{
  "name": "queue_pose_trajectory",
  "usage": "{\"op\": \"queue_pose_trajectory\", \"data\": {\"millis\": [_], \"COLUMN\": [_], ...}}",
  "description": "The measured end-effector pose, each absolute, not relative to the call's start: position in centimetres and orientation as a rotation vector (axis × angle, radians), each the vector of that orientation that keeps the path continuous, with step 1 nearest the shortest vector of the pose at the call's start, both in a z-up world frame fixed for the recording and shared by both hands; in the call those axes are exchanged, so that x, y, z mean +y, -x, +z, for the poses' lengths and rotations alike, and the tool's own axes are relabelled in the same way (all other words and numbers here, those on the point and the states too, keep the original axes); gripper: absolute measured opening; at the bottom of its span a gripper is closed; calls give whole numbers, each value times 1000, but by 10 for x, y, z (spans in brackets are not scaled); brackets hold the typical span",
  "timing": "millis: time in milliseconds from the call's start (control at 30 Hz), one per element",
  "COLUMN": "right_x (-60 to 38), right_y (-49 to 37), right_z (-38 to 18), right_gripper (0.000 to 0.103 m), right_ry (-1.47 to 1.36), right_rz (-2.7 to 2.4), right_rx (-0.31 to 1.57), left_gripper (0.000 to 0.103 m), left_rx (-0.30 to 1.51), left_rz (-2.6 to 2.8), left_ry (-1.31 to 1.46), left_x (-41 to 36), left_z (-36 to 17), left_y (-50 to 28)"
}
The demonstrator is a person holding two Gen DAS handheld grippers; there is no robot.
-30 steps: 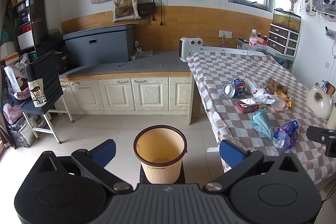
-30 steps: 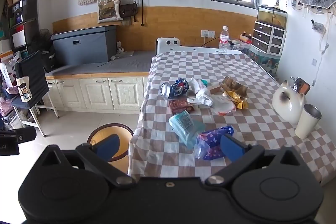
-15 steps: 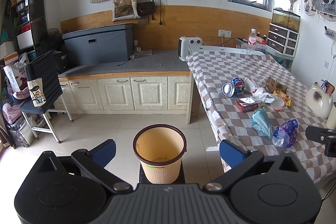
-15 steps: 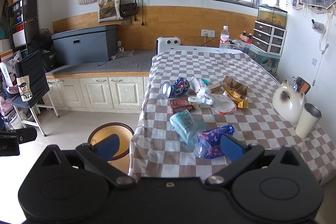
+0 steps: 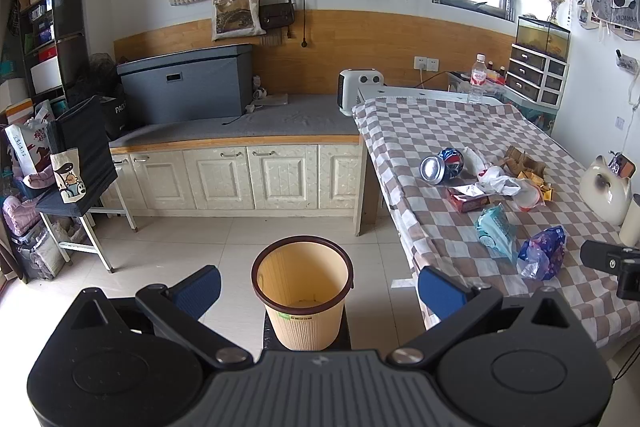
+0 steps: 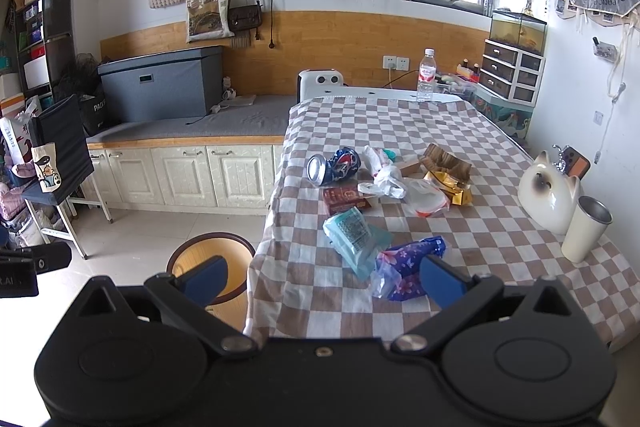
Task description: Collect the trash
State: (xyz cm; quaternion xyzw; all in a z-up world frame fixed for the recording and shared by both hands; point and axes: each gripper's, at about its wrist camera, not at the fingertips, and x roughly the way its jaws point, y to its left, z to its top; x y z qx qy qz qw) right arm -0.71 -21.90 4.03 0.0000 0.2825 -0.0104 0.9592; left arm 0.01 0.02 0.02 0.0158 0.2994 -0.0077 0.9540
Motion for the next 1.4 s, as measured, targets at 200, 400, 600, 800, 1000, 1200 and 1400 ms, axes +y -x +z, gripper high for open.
{"op": "queue_pose_trajectory", "data": {"millis": [200, 400, 600, 800, 1000, 1200, 1400], "right_x": [-219, -218, -218, -216, -216, -216, -217], "right_y": [8, 8, 9, 9, 9, 10, 9], "right_z": [40, 40, 40, 41, 41, 41, 40], "right_gripper": [103, 103, 103, 103, 103, 103, 103], "right_ry": [0, 0, 0, 0, 1, 1, 0], "right_rz": [-22, -22, -21, -21, -22, -24, -25], "right_rx": [574, 573, 575, 575, 575, 576, 578], "left_gripper": [103, 103, 103, 103, 103, 103, 103], "left_rx": [610, 609, 610, 610, 610, 611, 612], "left_rz": [-16, -16, -16, -16, -17, -18, -21], "left_ry": [-31, -31, -30, -29, -30, -30, -31], "left_x": [0, 0, 0, 0, 0, 0, -2], "left_z": [0, 0, 0, 0, 0, 0, -1], "left_y": [0, 0, 0, 0, 0, 0, 2]}}
